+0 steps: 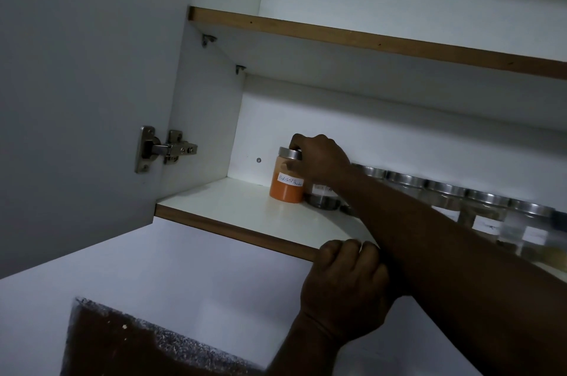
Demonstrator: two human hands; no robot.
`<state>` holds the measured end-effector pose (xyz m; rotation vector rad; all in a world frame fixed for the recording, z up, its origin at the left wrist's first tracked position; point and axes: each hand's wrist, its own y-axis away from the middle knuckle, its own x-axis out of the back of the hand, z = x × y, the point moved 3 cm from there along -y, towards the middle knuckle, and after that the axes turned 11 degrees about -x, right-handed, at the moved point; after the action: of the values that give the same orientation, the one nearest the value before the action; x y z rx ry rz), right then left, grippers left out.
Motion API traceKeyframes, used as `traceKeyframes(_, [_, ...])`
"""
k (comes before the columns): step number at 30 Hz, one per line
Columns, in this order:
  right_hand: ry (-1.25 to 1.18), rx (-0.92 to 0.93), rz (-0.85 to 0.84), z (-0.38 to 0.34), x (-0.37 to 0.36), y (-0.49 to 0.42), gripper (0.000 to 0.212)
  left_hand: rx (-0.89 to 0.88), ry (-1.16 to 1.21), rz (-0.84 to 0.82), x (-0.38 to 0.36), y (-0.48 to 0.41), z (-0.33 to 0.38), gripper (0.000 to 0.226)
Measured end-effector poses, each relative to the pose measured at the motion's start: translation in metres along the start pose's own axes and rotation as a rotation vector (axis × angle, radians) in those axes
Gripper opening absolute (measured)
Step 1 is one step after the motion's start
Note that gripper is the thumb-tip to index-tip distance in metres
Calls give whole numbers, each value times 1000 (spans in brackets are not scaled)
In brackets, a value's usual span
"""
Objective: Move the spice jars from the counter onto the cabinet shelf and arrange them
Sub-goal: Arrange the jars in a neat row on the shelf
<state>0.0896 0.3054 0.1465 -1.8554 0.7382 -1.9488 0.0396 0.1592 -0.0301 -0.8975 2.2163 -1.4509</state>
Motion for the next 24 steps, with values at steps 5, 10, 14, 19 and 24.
traceKeyframes(5, [67,-15,12,-2,-7,-10,37,0,11,-7,-1,1,-1,48])
traceKeyframes(10, [145,-24,15,-7,-10,-11,38,45,70,-47,1,1,-3,54])
traceKeyframes(14, [115,-45,6,-7,-3,1,66,55,146,-142,8,1,-4,57])
traceKeyframes(19, [-11,-18,107,-11,22,37,73,63,165,-255,24,12,-42,44])
traceKeyframes(24, [-16,35,189,0,43,92,41,133,129,-314,45,34,-88,46])
